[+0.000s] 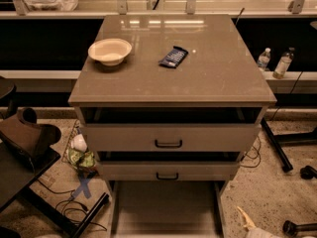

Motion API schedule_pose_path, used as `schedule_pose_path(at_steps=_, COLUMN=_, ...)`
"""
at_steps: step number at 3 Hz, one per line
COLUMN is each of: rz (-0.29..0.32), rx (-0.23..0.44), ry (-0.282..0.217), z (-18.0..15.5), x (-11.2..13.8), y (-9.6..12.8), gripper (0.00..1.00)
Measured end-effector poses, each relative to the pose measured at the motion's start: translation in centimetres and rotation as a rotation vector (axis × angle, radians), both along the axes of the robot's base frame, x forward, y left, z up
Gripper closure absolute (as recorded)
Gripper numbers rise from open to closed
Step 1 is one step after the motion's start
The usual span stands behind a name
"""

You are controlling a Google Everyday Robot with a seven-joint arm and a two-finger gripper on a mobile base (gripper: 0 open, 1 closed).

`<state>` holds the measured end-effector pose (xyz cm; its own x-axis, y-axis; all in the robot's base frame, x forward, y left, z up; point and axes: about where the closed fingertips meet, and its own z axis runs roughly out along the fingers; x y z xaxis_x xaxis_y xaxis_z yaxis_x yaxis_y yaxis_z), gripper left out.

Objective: Close bottom drawer

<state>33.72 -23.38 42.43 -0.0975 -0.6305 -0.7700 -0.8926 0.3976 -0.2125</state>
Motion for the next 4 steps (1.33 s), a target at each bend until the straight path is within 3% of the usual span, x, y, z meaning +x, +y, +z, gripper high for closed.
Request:
schedule_pose_path(at_steps=1, rz=-0.002, rx=-0.036, ry=0.027, z=-2.2, x=-1.3, y=-1.3, gripper=0.00)
schedule_pose_path(at_steps=2, rz=0.023, rx=-0.073, ry=0.050, z=-5.6, x=-3.9, y=-4.0, gripper=0.00)
schedule_pose_path(at_steps=3, rz=0.089, rx=-0.101, ry=0.066, z=-9.9, x=-6.5, y=-6.4, gripper=0.00)
schedule_pose_path(at_steps=4, rz=0.138, rx=-0.101, ry=0.094, z=-14.1, x=-9.0, y=-6.9, gripper=0.00)
